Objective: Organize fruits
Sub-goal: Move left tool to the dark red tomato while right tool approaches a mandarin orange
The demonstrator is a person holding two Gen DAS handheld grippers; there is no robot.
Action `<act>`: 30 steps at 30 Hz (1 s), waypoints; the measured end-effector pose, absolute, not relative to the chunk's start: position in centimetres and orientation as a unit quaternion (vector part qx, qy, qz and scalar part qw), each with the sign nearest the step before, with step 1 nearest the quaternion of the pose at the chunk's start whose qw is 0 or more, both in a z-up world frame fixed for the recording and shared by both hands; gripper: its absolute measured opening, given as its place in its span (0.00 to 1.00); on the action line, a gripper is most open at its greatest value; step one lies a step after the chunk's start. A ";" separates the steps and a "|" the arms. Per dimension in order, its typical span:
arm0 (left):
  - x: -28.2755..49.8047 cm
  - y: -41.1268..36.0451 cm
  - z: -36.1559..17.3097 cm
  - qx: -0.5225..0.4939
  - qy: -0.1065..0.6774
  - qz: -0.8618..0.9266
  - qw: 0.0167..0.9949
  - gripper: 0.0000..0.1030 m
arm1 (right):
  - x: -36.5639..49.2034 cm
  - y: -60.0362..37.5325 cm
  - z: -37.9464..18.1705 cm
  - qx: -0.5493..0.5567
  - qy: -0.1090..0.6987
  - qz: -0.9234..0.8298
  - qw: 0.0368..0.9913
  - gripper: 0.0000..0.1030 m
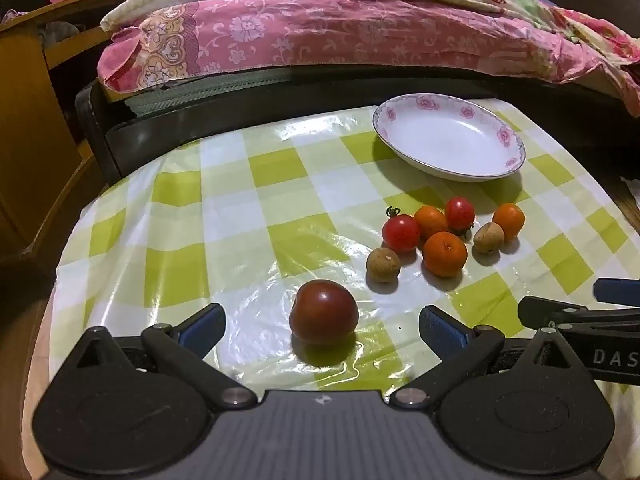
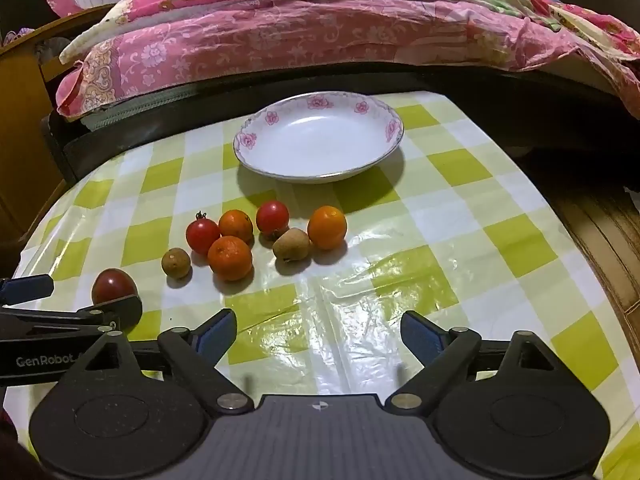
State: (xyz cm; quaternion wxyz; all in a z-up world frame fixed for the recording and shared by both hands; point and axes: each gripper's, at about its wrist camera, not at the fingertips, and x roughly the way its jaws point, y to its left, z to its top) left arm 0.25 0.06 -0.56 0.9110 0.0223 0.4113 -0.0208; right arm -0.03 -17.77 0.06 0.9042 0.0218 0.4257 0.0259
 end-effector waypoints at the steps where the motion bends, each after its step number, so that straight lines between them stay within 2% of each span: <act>1: 0.3 0.0 -0.6 0.024 0.411 -0.021 0.911 1.00 | 0.0 -17.7 -0.1 0.023 0.429 0.027 0.903 0.78; 22: 1.3 0.6 -1.8 0.029 0.411 -0.033 0.910 1.00 | 1.5 -17.3 -0.9 0.029 0.435 0.061 0.898 0.75; 30: 2.1 0.4 -2.8 0.044 0.420 -0.040 0.905 0.85 | 3.0 -16.9 -1.2 0.020 0.426 0.098 0.899 0.71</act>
